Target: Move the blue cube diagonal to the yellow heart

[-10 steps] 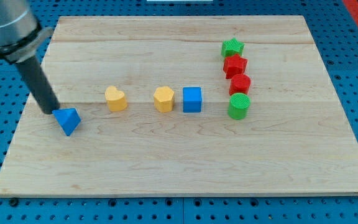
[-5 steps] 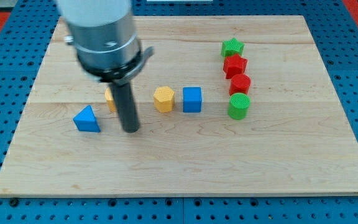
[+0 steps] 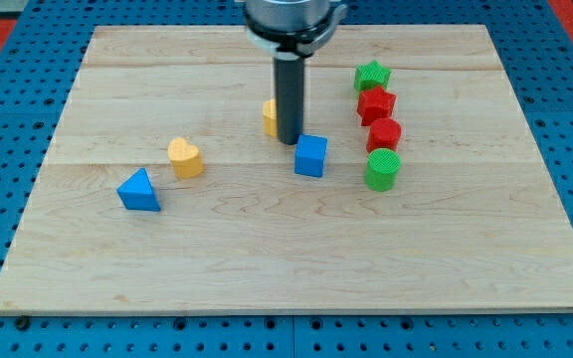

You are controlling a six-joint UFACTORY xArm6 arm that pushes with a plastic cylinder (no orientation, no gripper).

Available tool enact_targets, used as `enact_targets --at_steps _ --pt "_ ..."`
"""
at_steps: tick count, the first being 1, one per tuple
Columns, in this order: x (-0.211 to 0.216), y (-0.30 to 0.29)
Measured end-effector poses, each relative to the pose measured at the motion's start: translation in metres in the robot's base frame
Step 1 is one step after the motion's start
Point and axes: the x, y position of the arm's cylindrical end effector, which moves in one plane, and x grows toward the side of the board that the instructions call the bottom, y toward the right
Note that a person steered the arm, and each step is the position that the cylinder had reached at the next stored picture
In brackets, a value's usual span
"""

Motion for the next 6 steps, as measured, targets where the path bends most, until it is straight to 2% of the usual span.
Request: enact_targets --at_steps 1,2,4,6 --pt "0.007 0.054" --pt "0.032 0.049" --pt "0.047 0.0" --pt "0.069 0.098"
